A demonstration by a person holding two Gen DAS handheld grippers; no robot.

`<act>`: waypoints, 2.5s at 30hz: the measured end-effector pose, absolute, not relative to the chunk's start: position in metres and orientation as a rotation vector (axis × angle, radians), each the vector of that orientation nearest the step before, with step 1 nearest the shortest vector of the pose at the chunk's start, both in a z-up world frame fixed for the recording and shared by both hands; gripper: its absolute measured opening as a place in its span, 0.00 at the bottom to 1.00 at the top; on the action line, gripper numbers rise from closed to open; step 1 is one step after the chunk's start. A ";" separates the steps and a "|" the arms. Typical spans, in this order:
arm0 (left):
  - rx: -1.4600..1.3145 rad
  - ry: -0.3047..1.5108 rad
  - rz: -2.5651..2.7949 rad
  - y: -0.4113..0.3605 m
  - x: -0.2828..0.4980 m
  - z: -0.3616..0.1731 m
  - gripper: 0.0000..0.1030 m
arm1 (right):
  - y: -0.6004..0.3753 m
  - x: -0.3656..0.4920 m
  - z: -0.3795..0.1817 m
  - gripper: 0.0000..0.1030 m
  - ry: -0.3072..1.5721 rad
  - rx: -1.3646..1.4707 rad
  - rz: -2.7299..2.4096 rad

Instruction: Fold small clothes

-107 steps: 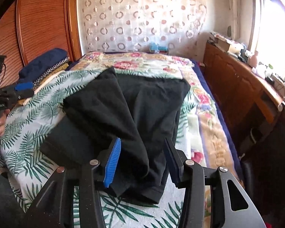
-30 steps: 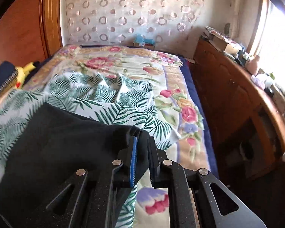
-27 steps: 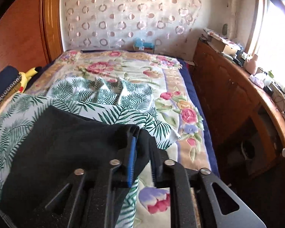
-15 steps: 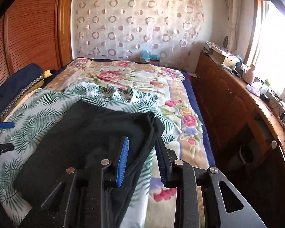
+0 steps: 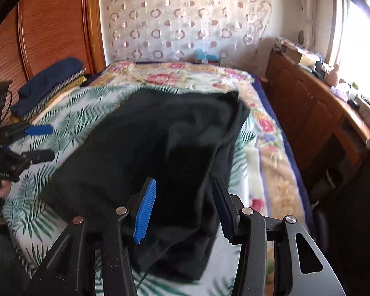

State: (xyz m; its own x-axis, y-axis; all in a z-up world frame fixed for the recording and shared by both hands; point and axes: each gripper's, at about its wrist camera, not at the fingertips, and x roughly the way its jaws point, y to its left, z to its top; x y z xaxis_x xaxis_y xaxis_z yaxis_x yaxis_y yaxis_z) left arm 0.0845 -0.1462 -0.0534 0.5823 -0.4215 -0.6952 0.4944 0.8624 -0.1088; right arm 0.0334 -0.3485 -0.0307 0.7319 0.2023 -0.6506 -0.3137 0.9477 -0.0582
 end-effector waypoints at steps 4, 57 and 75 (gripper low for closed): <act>0.095 0.818 -0.554 -0.152 0.082 -0.068 0.80 | -0.352 0.030 -0.041 0.48 0.734 -0.143 0.285; 0.083 0.931 -0.650 -0.163 0.064 -0.086 0.50 | -0.407 0.025 -0.061 0.48 0.844 -0.073 0.240; 0.060 0.830 -0.759 -0.172 0.058 -0.036 0.05 | -0.391 0.002 -0.022 0.48 0.678 -0.077 0.289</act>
State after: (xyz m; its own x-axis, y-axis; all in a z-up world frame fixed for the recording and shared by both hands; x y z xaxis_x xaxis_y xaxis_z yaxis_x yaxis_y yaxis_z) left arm 0.0576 -0.1717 -0.0358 0.4311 -0.5863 -0.6858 0.6308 0.7393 -0.2356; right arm 0.0018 -0.3907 -0.0217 0.7404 0.2383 -0.6285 -0.2885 0.9572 0.0231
